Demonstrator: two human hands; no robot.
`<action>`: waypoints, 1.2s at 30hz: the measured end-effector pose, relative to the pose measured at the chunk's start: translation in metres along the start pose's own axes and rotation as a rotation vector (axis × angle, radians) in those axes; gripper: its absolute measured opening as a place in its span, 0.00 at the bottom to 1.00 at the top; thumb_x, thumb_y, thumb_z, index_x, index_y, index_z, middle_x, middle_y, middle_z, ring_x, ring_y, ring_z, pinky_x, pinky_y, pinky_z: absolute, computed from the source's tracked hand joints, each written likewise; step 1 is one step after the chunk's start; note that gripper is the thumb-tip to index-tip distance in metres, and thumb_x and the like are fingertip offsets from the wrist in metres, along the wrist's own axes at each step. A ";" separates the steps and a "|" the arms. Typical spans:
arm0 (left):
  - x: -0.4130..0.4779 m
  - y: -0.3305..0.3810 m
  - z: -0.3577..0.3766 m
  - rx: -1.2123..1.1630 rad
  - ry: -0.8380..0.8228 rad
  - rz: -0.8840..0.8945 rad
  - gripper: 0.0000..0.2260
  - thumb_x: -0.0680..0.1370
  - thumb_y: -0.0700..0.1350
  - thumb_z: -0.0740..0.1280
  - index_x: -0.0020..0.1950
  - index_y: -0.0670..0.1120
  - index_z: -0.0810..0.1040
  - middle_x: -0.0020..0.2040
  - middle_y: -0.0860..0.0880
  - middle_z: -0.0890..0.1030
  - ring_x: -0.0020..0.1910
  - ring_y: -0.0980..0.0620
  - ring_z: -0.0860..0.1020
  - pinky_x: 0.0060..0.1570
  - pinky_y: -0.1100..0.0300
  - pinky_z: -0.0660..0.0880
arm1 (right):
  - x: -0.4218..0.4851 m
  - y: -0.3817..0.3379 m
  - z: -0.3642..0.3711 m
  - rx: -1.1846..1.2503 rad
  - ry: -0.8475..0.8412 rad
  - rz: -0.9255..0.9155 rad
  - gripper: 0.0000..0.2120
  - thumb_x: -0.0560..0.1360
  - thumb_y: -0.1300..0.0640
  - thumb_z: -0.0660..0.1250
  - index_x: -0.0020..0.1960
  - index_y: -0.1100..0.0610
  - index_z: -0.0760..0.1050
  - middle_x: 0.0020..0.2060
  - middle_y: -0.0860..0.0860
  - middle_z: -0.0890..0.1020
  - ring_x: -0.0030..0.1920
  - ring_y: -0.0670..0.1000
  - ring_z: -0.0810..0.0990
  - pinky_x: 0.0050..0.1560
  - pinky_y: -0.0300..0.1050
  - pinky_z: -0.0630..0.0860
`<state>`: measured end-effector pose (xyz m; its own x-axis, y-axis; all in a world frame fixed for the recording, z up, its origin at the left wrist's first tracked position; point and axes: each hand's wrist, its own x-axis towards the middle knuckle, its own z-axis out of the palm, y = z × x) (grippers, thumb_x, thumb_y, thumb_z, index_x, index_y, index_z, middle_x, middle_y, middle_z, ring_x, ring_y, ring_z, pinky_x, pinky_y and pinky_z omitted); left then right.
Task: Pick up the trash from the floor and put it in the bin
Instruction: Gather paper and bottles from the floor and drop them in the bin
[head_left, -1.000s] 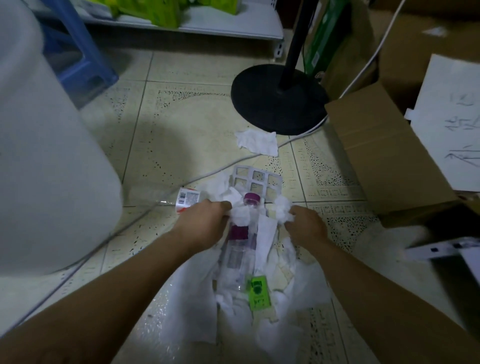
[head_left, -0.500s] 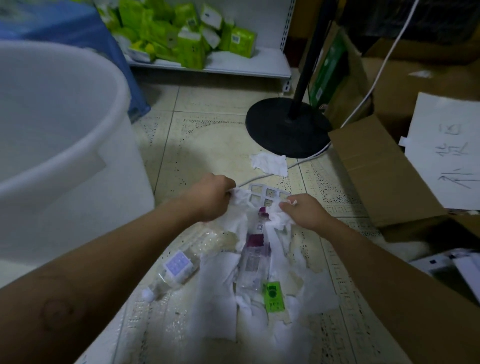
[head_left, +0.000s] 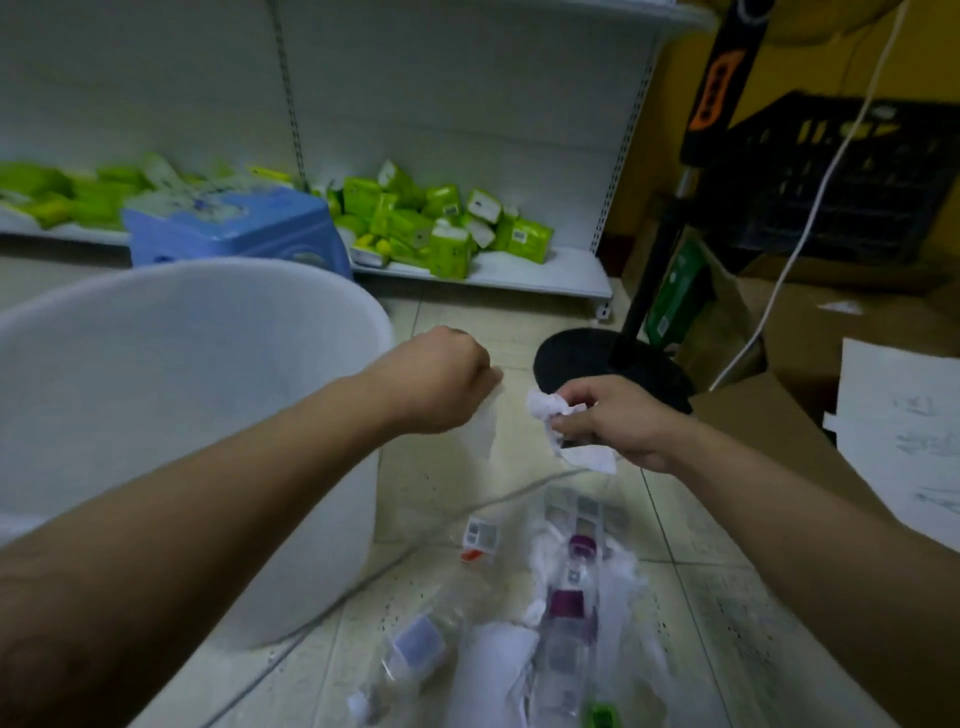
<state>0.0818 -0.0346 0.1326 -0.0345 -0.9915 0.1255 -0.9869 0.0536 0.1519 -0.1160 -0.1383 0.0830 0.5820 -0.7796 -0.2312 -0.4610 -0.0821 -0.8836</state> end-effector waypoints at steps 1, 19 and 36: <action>-0.002 -0.013 -0.010 0.013 0.028 0.003 0.11 0.79 0.47 0.59 0.47 0.45 0.80 0.47 0.45 0.79 0.49 0.44 0.77 0.46 0.55 0.72 | 0.002 -0.017 0.001 0.042 -0.020 -0.014 0.03 0.72 0.69 0.70 0.44 0.63 0.78 0.39 0.56 0.80 0.40 0.51 0.81 0.43 0.41 0.82; -0.092 -0.154 -0.040 0.194 0.157 -0.394 0.21 0.77 0.58 0.60 0.67 0.52 0.71 0.66 0.47 0.74 0.62 0.46 0.72 0.60 0.48 0.69 | 0.043 -0.137 0.168 -0.823 0.040 -0.448 0.37 0.67 0.38 0.70 0.72 0.35 0.59 0.78 0.55 0.54 0.78 0.54 0.49 0.75 0.62 0.46; -0.008 0.021 0.044 0.008 -0.074 0.012 0.27 0.72 0.57 0.68 0.69 0.51 0.69 0.65 0.48 0.74 0.61 0.47 0.73 0.54 0.52 0.73 | 0.013 0.000 0.000 -0.962 -0.007 -0.023 0.44 0.68 0.41 0.72 0.77 0.45 0.52 0.77 0.54 0.57 0.76 0.58 0.58 0.73 0.56 0.62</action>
<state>0.0547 -0.0309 0.0914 -0.0576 -0.9969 0.0542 -0.9877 0.0649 0.1425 -0.1086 -0.1481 0.0802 0.6001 -0.7680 -0.2236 -0.7999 -0.5735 -0.1768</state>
